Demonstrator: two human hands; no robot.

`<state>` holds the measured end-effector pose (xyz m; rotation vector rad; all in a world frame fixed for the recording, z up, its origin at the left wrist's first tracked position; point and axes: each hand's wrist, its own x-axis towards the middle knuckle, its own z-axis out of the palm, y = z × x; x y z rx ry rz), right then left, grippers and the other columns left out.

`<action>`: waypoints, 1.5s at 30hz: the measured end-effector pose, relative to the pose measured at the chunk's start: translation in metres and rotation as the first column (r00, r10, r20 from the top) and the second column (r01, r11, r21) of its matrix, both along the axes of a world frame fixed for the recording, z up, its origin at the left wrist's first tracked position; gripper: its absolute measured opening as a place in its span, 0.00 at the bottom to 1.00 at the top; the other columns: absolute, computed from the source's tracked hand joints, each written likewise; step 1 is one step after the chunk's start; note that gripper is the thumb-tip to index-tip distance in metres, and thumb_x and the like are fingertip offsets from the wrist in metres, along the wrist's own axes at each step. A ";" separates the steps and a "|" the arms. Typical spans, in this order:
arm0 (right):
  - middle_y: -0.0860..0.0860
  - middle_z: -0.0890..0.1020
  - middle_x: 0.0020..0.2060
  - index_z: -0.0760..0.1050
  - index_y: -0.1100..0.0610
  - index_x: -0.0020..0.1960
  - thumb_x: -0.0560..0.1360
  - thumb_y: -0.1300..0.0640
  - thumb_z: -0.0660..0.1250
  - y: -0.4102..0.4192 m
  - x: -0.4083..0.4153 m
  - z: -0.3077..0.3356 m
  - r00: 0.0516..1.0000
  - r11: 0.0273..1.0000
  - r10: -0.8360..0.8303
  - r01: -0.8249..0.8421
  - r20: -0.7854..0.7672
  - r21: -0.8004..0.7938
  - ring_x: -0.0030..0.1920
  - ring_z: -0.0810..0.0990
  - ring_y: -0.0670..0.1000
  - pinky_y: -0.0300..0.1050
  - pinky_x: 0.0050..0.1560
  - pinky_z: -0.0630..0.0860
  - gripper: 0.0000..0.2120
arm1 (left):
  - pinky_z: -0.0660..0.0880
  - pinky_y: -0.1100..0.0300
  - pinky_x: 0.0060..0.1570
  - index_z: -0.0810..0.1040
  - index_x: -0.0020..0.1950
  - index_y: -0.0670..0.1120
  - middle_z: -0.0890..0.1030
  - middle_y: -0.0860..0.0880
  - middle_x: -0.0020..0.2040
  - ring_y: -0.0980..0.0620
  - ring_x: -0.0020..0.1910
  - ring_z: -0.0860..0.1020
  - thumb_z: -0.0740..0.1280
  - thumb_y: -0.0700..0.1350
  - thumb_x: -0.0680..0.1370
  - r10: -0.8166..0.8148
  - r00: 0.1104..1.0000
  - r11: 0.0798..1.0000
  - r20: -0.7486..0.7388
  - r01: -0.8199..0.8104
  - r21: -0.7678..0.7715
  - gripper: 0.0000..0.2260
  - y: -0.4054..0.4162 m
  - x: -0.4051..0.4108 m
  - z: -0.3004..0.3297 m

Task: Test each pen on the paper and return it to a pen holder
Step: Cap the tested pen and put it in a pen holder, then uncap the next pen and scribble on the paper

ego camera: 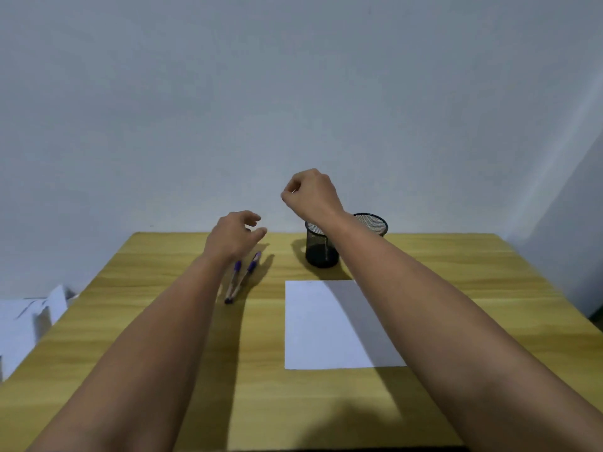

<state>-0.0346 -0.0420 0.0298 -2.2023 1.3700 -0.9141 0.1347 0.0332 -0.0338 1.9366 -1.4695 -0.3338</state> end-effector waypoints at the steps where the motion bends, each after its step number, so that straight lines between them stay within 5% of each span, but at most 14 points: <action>1: 0.49 0.88 0.44 0.85 0.54 0.43 0.76 0.59 0.69 0.004 0.010 -0.003 1.000 0.999 0.020 -0.020 0.003 0.042 0.47 0.86 0.54 0.47 0.45 0.82 0.07 | 0.78 0.49 0.59 0.81 0.64 0.52 0.83 0.54 0.61 0.54 0.55 0.82 0.71 0.53 0.77 0.031 0.999 1.000 0.023 -0.031 0.001 0.16 0.006 0.013 0.000; 6: 0.52 0.89 0.38 0.87 0.58 0.41 0.75 0.63 0.71 0.016 0.060 -0.038 0.982 0.958 0.179 -0.158 -0.065 0.241 0.39 0.88 0.54 0.53 0.50 0.87 0.07 | 0.78 0.52 0.55 0.82 0.62 0.53 0.83 0.53 0.60 0.51 0.54 0.81 0.70 0.46 0.78 0.110 0.988 0.990 0.111 -0.119 0.072 0.13 0.021 0.067 -0.024; 9: 0.54 0.89 0.39 0.87 0.59 0.42 0.73 0.61 0.74 0.025 0.093 -0.069 0.948 0.920 0.268 -0.198 -0.173 0.340 0.43 0.89 0.56 0.55 0.51 0.87 0.04 | 0.78 0.52 0.54 0.84 0.58 0.54 0.83 0.51 0.60 0.50 0.52 0.81 0.70 0.45 0.77 0.110 0.988 0.986 0.108 -0.122 0.116 0.11 0.023 0.091 -0.046; 13: 0.54 0.85 0.38 0.82 0.59 0.42 0.73 0.55 0.74 0.038 0.126 -0.101 0.915 0.909 0.302 -0.191 -0.269 0.370 0.44 0.86 0.59 0.47 0.35 0.78 0.07 | 0.78 0.50 0.55 0.86 0.54 0.53 0.81 0.49 0.60 0.48 0.52 0.81 0.72 0.48 0.77 0.058 0.994 0.990 0.088 -0.069 0.126 0.07 0.021 0.108 -0.064; 17: 0.52 0.79 0.37 0.74 0.56 0.41 0.74 0.51 0.72 0.044 0.137 -0.110 0.907 0.909 0.292 -0.165 -0.303 0.382 0.43 0.81 0.58 0.43 0.32 0.69 0.11 | 0.78 0.50 0.55 0.87 0.50 0.53 0.82 0.48 0.57 0.47 0.52 0.81 0.74 0.49 0.76 0.043 0.998 0.993 0.046 -0.048 0.110 0.04 0.018 0.116 -0.072; 23: 0.54 0.83 0.44 0.75 0.56 0.46 0.75 0.51 0.73 0.046 0.148 -0.105 0.896 0.906 0.260 -0.098 -0.360 0.412 0.49 0.85 0.59 0.47 0.41 0.76 0.10 | 0.79 0.49 0.54 0.87 0.48 0.51 0.85 0.49 0.51 0.48 0.50 0.82 0.75 0.46 0.76 0.037 0.999 0.995 -0.006 -0.036 0.088 0.03 0.017 0.119 -0.071; 29: 0.52 0.88 0.46 0.79 0.55 0.47 0.75 0.45 0.73 0.050 0.136 -0.085 0.893 0.915 0.231 -0.065 -0.386 0.397 0.49 0.87 0.57 0.49 0.51 0.82 0.13 | 0.78 0.47 0.59 0.77 0.70 0.51 0.79 0.48 0.66 0.47 0.59 0.79 0.74 0.47 0.77 0.054 0.997 0.997 0.053 -0.056 0.047 0.22 0.021 0.115 -0.069; 33: 0.53 0.86 0.30 0.78 0.58 0.38 0.76 0.51 0.73 0.049 0.101 -0.049 0.956 0.853 0.244 -0.132 -0.163 0.505 0.29 0.83 0.53 0.45 0.40 0.81 0.12 | 0.75 0.46 0.64 0.74 0.73 0.55 0.76 0.51 0.71 0.47 0.69 0.73 0.73 0.47 0.76 -0.035 0.981 0.999 0.190 0.040 -0.026 0.25 0.028 0.100 -0.052; 38: 0.56 0.86 0.35 0.80 0.62 0.44 0.77 0.62 0.72 0.039 0.032 -0.017 0.978 0.776 0.059 -0.172 0.201 0.607 0.25 0.78 0.48 0.36 0.26 0.73 0.04 | 0.77 0.51 0.52 0.85 0.58 0.54 0.85 0.55 0.55 0.52 0.55 0.80 0.72 0.48 0.79 -0.104 0.975 0.987 0.198 0.126 -0.102 0.09 0.033 0.058 -0.020; 42: 0.52 0.85 0.37 0.80 0.58 0.46 0.79 0.60 0.74 0.040 -0.017 -0.020 0.837 0.728 -0.143 -0.273 0.529 0.629 0.29 0.79 0.46 0.35 0.28 0.73 0.04 | 0.76 0.53 0.55 0.86 0.57 0.52 0.85 0.54 0.54 0.54 0.55 0.80 0.72 0.49 0.79 -0.194 0.974 0.968 0.117 0.210 -0.141 0.09 0.037 0.012 -0.002; 45: 0.49 0.81 0.34 0.81 0.56 0.46 0.83 0.54 0.70 0.047 -0.037 -0.034 0.769 0.729 -0.222 -0.278 0.599 0.626 0.28 0.76 0.45 0.35 0.27 0.70 0.08 | 0.76 0.57 0.55 0.86 0.58 0.51 0.86 0.54 0.52 0.57 0.53 0.80 0.71 0.50 0.79 -0.265 0.964 0.951 0.023 0.266 -0.156 0.09 0.039 -0.027 0.001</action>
